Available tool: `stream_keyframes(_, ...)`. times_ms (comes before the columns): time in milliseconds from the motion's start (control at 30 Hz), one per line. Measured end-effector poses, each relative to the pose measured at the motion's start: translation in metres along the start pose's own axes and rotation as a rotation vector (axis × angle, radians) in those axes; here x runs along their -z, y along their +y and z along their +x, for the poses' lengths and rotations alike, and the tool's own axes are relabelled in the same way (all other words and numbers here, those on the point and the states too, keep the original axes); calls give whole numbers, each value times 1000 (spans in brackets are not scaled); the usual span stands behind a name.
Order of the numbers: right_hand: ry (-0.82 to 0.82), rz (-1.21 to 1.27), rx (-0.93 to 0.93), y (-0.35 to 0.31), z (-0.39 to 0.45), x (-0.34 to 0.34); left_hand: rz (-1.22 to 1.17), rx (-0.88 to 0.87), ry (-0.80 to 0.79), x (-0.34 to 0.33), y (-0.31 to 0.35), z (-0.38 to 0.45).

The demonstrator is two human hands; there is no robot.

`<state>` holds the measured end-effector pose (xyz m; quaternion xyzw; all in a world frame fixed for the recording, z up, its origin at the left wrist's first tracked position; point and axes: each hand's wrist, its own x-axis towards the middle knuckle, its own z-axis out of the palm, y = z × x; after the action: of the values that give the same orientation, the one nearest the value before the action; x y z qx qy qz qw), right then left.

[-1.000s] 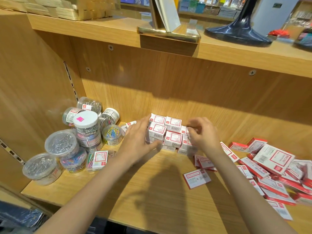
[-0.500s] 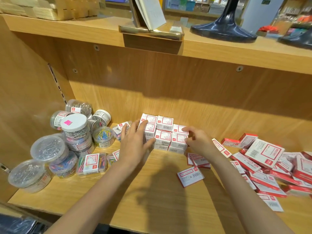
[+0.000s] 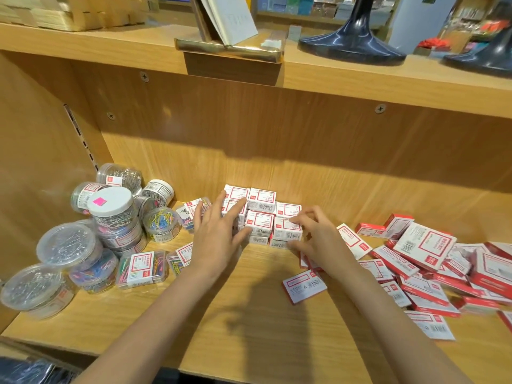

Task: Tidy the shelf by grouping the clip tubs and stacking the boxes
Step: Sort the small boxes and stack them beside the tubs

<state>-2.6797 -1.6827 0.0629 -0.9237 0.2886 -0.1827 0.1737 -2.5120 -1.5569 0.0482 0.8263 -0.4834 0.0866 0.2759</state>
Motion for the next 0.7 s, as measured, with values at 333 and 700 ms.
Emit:
stream_keyframes(333, 306, 134, 209, -16, 5, 6, 20, 6, -5, -1, -1, 0)
stream_keyframes(700, 224, 216, 38, -7, 19, -3, -121, -32, -48, 1, -4, 1)
